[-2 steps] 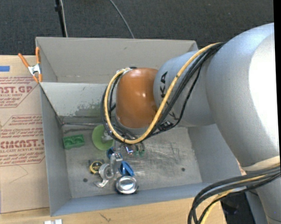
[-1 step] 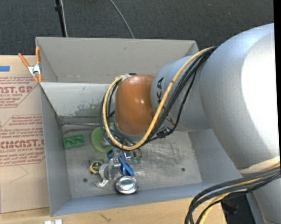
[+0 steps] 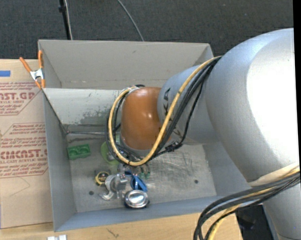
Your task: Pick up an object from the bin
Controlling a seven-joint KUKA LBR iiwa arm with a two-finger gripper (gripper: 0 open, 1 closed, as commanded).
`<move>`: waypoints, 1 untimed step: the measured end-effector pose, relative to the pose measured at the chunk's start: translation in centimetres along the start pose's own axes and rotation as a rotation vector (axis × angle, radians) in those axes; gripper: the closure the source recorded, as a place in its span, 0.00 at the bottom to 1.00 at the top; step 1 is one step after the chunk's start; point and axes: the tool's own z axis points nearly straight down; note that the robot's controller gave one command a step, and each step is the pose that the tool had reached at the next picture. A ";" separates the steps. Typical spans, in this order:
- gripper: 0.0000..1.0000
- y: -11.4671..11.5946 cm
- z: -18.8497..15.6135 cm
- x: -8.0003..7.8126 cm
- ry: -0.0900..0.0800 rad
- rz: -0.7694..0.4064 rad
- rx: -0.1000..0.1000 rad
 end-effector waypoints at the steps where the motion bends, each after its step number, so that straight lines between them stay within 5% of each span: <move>1: 0.00 0.2 0.6 -2.3 0.019 0.140 0.004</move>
Offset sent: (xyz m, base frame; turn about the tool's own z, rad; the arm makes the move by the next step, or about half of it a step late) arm 0.0234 0.0009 -0.0110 0.1440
